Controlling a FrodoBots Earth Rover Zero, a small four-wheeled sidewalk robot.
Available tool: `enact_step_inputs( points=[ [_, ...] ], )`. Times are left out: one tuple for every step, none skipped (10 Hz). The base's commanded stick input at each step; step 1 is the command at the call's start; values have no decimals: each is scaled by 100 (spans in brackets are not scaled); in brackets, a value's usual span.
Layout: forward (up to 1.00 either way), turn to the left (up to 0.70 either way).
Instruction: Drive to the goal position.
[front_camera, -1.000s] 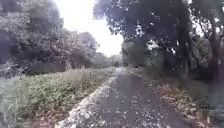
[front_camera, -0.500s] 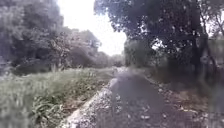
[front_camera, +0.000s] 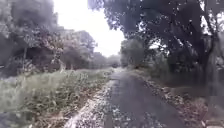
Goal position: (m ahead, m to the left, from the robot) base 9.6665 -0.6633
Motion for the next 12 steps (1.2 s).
enact_step_inputs(
  points=[
    [100, 0],
    [100, 0],
    [100, 0],
    [100, 0],
    [100, 0],
    [100, -13],
    [100, -31],
    [100, -40],
    [100, -40],
    [100, -17],
    [100, -8],
    [100, 0]
  ],
)
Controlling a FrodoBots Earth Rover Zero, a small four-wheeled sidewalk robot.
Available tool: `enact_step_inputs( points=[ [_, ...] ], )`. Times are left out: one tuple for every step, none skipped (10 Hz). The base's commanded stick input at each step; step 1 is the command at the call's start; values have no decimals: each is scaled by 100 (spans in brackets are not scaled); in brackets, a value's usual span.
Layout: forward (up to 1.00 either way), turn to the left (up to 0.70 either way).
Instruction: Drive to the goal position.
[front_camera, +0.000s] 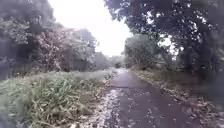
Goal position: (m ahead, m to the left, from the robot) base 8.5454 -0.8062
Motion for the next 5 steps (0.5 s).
enact_step_inputs(
  points=[
    [100, 0],
    [100, 0],
    [100, 0],
    [100, 0],
    [100, 0]
  ],
)
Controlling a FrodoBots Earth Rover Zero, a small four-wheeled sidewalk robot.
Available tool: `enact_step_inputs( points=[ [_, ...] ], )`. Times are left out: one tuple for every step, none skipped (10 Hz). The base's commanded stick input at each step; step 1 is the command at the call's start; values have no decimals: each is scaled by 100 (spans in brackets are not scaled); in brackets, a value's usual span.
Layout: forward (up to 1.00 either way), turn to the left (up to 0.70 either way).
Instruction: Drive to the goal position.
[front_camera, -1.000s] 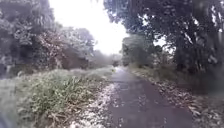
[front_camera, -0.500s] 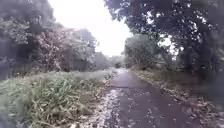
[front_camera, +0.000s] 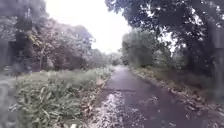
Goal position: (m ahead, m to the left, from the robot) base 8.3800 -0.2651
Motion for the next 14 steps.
enact_step_inputs(
  points=[
    [100, 0],
    [100, -6],
    [100, -23],
    [100, -37],
    [100, -19],
    [100, -1],
    [100, 0],
    [100, 0],
    [100, 0],
    [100, 0],
    [100, 0],
    [100, 0],
    [100, 0],
    [100, 0]
  ],
)
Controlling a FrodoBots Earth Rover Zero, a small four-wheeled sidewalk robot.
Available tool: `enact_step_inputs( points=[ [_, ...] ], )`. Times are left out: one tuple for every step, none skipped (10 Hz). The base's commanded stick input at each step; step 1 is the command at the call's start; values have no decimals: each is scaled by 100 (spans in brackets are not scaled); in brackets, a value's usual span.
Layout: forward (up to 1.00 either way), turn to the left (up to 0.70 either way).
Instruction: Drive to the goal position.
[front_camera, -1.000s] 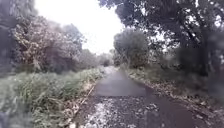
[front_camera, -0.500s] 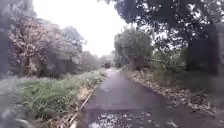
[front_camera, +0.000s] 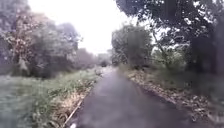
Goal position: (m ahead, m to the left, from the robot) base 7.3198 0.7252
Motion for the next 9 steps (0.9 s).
enact_step_inputs(
  points=[
    [100, 0],
    [100, 0],
    [100, 0],
    [100, 0],
    [100, 0],
    [100, 0],
    [100, 0],
    [100, 0],
    [100, 0]
  ],
)
